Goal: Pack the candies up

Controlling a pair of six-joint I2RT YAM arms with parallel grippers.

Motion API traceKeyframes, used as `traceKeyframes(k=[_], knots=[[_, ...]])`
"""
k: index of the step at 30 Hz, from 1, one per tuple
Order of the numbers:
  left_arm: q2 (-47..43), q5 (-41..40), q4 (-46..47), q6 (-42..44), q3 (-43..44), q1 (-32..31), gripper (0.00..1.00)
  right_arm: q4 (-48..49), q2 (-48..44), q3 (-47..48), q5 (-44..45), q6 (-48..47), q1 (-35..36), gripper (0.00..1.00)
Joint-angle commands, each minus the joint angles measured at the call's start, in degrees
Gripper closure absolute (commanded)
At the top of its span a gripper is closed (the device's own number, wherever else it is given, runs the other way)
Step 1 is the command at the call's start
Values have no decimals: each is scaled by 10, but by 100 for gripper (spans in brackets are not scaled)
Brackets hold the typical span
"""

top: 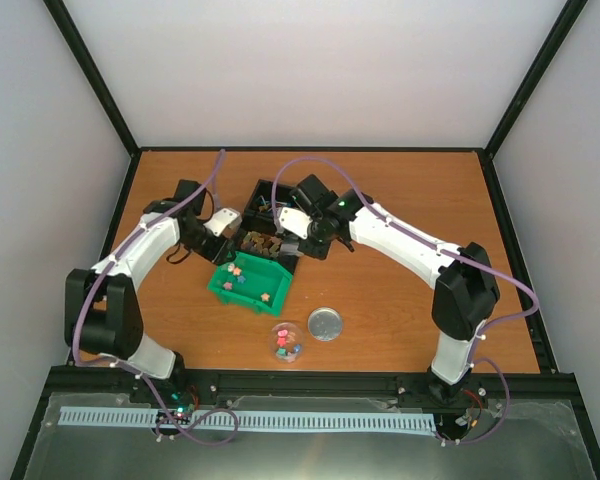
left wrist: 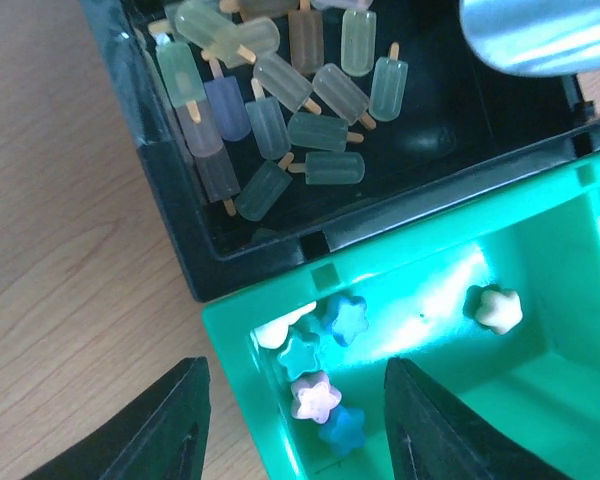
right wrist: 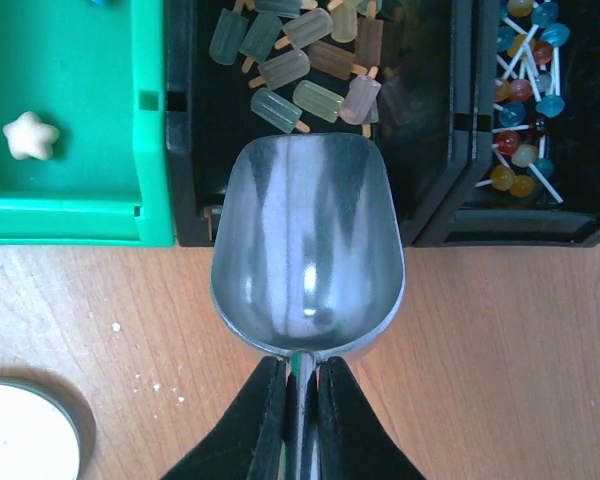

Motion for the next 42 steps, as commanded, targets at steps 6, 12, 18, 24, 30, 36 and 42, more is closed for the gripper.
traceKeyframes(k=[6,12,18,24,30,36,42], knots=[[38,-60,-20,16,-6,-13,71,13,-26,1,8,7,-14,97],[-11,-100,-30,32,-40,-9,88,11,-23,3,1,7,-14,97],[-51,-129,-51,50,-78,-3,92,5,-19,7,-10,9,-14,97],[-107,-149,-81,57,-106,1,90,-2,-23,1,-35,10,-14,97],[-131,-106,-90,33,-79,1,64,-21,-30,0,-56,10,7,97],[-77,-54,-39,-18,-11,0,53,-93,15,70,-20,49,26,97],[12,-39,8,-58,20,0,59,-125,28,94,-14,76,27,97]])
